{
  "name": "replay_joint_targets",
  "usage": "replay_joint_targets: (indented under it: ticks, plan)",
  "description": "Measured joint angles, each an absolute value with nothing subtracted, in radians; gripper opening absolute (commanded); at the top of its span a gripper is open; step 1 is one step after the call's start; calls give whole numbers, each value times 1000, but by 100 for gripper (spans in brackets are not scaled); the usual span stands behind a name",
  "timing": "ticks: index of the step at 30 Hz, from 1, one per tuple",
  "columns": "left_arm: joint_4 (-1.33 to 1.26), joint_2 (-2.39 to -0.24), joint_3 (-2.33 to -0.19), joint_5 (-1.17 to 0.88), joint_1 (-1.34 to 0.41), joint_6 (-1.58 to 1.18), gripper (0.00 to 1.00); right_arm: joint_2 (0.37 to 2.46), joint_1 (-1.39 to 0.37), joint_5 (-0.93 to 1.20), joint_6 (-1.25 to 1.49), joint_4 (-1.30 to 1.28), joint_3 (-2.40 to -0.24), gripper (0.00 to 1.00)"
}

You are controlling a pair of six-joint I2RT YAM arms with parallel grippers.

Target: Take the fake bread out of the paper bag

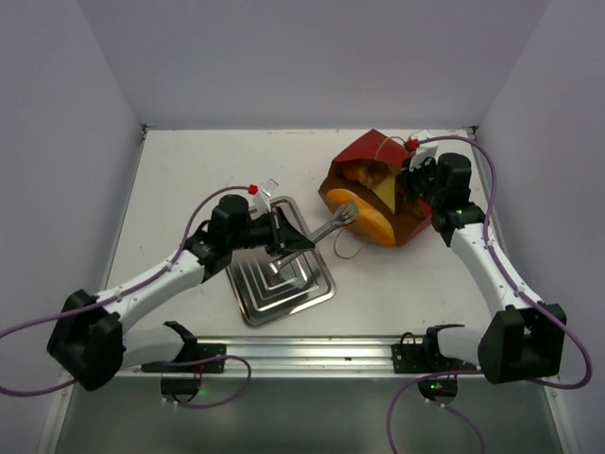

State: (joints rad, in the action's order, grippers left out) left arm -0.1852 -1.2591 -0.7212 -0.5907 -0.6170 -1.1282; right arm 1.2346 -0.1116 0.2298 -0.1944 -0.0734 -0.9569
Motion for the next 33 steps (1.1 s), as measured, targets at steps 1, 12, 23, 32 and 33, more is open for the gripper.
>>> replay_joint_targets:
  ticks: [1,12,23,32,33]
  plan:
    - [-134,-1213,-722,-594,-614,-1096,0,1234,-111,229,-195,-73,-957,0]
    - [470,-1000,-768,-563,-435,-727,0,1222,-98,227,-195,-69,-948,0]
    - [737,-1052,-918,-444,-393,-528,0,1222,-97,228,-194,-67,-947,0]
    - [780,-1025,-928,-477,-393,-513,0,1222,-96,228,-194,-66,-947,0]
    - [779,-1018,-925,-490,-393,-513,0,1222,-96,228,-194,-66,-947,0]
